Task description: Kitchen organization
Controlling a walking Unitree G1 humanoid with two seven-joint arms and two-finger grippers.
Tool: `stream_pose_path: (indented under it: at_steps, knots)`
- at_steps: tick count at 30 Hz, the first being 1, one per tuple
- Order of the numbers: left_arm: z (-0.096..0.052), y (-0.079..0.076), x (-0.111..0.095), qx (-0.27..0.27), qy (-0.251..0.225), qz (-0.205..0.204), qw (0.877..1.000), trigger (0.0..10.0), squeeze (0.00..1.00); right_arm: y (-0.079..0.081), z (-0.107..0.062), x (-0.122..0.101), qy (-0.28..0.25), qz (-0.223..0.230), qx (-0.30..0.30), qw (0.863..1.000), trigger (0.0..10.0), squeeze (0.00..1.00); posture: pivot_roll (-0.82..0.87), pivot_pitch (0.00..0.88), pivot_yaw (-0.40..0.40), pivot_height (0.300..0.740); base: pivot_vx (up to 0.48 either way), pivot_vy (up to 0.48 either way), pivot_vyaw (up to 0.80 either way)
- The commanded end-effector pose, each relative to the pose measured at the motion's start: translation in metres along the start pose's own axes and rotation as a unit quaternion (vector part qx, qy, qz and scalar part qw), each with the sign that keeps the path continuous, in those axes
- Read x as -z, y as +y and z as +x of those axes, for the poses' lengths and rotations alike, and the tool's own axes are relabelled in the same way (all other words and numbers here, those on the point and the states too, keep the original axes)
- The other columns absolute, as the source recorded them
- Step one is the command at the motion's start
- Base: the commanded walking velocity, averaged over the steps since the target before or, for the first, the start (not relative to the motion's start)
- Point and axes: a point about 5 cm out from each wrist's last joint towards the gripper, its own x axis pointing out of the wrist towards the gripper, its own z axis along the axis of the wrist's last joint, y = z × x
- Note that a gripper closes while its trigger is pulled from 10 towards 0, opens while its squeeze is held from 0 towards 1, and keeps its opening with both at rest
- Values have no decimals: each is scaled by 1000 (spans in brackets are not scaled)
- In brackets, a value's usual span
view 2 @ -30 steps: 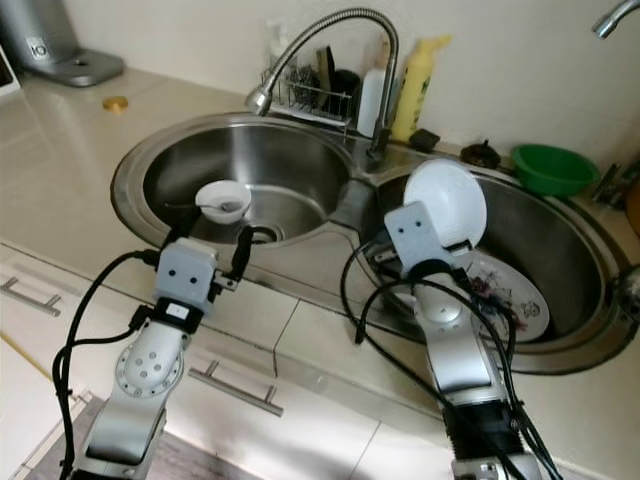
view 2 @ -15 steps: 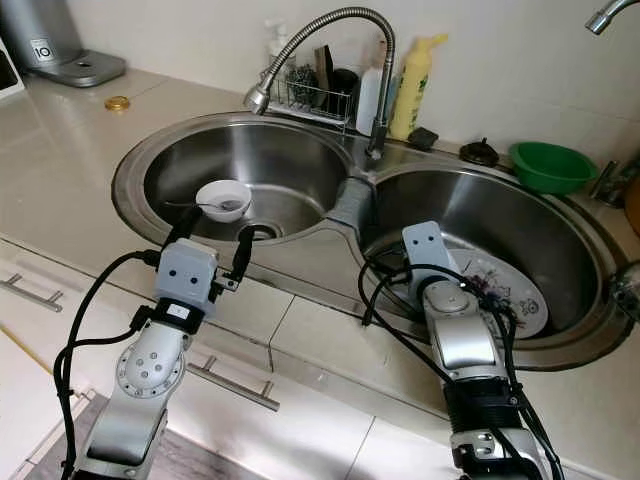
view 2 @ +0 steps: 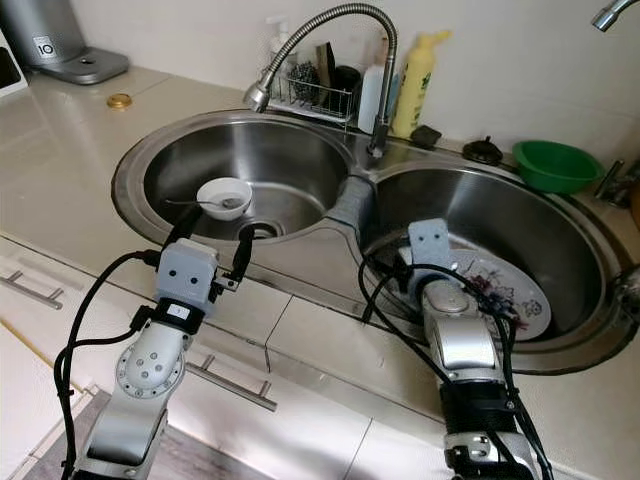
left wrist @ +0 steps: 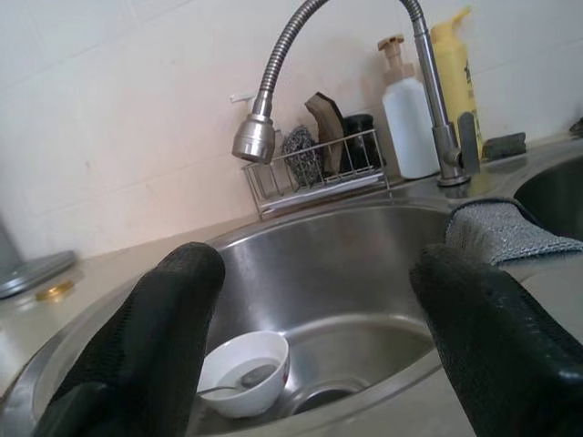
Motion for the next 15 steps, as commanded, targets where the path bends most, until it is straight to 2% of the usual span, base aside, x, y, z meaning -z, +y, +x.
stream_pose_path:
  at_steps: [1, 4, 7, 12, 13, 15]
  knots:
    - [0, 0, -4, 3, -7, -6, 1000, 10000, 0, -2, -8, -17, -65, 16, 2, 998, 10000, 1000, 68, 0, -73, 740, 0, 0, 0]
    - [0, 0, -4, 4, -9, -8, 1000, 10000, 0, 2, -15, -23, -88, 16, -7, 996, 10000, 1000, 68, 0, -73, 740, 0, 0, 0]
    - [0, -1, -5, 5, -10, -13, 1000, 10000, 0, 7, -23, -24, -103, -5, -22, 994, 10000, 1000, 67, 0, -71, 740, 0, 0, 0]
    - [1, -1, -4, 3, -8, -19, 1000, 10000, 0, 6, -28, -24, -123, -8, -9, 992, 10000, 1000, 66, 0, -71, 740, 0, 0, 0]
    - [1, -1, -4, 4, -8, -19, 1000, 10000, 0, 6, -29, -26, -129, -14, -7, 992, 10000, 12, 66, 0, -70, 740, 0, 0, 0]
    - [1, -1, -4, 5, -8, -20, 1000, 10000, 0, 7, -30, -28, -140, -17, -3, 990, 10000, 0, 69, 0, -70, 740, 0, 146, 0]
